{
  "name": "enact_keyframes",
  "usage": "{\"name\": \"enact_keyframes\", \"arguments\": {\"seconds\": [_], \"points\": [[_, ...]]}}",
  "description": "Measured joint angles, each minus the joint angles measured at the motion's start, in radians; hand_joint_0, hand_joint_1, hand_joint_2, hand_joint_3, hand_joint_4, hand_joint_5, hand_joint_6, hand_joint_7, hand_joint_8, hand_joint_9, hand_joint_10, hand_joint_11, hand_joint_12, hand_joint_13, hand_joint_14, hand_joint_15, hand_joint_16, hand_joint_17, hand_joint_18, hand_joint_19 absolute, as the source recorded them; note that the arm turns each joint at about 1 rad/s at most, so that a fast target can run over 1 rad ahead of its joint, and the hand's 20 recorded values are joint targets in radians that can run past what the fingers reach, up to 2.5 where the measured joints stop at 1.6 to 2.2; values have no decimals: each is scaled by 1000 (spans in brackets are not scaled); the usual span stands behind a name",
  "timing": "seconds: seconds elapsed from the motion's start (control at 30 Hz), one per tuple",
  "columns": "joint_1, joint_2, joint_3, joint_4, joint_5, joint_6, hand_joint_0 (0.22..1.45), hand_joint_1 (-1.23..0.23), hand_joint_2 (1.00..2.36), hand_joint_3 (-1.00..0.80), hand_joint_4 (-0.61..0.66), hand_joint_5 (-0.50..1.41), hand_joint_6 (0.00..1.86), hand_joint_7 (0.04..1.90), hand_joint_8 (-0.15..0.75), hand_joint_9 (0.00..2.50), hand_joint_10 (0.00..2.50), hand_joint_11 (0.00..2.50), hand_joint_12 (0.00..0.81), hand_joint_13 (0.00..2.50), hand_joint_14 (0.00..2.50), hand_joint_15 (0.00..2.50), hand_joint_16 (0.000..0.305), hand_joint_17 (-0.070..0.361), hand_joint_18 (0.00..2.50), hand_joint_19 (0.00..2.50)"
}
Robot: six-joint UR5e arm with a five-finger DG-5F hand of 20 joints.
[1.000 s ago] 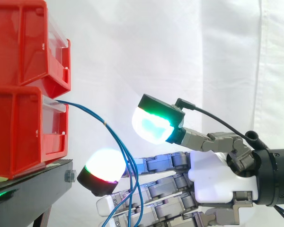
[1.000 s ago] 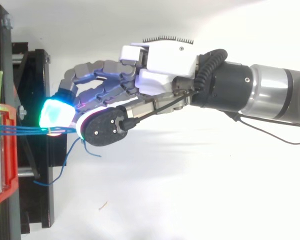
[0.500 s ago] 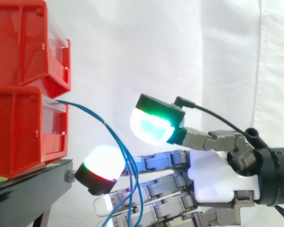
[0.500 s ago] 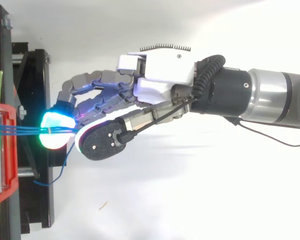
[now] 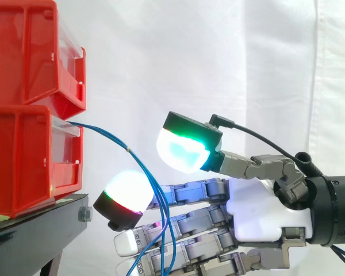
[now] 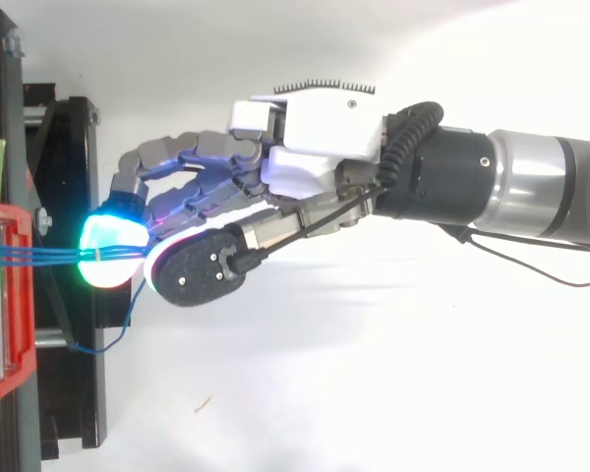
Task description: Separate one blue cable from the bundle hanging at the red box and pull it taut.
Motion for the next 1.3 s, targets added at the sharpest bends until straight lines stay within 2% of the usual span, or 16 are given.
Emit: {"name": "enact_keyframes", "arguments": {"seconds": [0.23, 0.47, 0.8, 1.1, 1.3], "points": [[-7, 0, 0, 3, 3, -7, 581, -624, 1008, -393, 192, -142, 502, 1228, 237, 589, 14, 449, 305, 569, 9, 235, 32, 71, 368, 145], [-5, 0, 12, -1, 8, -13, 586, -663, 1008, -387, 187, -134, 500, 1327, 236, 591, 14, 458, 305, 573, 9, 236, 31, 70, 377, 141], [1, 0, 20, -7, 29, -37, 609, -690, 1012, -330, 163, -155, 595, 1246, 237, 592, 14, 471, 304, 581, 9, 234, 31, 70, 389, 151], [7, 0, 21, -9, 44, -41, 632, -738, 1013, -316, 160, -189, 746, 1030, 237, 594, 15, 481, 305, 596, 10, 239, 31, 70, 413, 146], [9, 9, 22, -32, 56, -67, 620, -738, 1010, -365, 160, -190, 751, 1029, 237, 593, 14, 490, 303, 599, 10, 247, 31, 70, 419, 159]]}}
